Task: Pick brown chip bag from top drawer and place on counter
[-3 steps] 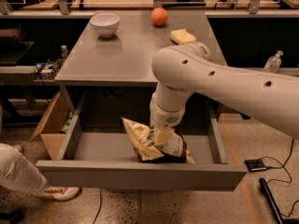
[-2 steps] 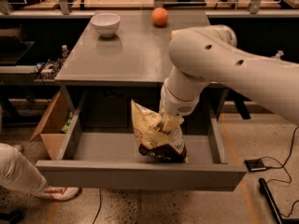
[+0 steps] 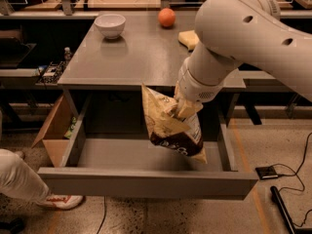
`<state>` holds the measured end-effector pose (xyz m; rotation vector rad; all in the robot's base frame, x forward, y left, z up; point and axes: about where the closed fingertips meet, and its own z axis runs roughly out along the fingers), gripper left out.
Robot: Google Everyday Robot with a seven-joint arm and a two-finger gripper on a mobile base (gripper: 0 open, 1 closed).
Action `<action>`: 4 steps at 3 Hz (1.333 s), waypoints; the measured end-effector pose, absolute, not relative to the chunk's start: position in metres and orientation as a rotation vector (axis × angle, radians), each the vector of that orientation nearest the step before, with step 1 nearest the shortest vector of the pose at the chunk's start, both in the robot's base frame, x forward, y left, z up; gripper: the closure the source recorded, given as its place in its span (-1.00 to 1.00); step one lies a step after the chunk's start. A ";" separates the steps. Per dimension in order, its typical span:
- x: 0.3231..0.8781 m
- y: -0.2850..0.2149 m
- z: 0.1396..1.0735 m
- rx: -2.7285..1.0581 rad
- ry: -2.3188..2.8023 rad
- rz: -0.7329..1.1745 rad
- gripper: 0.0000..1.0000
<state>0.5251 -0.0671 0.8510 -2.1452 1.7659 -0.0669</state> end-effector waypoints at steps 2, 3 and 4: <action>0.558 -0.057 0.942 -2.137 1.686 -0.426 1.00; 0.578 -0.046 1.021 -2.139 1.607 -0.714 1.00; 0.592 -0.035 1.074 -2.137 1.544 -0.886 1.00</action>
Offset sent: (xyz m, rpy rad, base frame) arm 0.0617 0.0225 0.1716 -0.2937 -0.4021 -0.0030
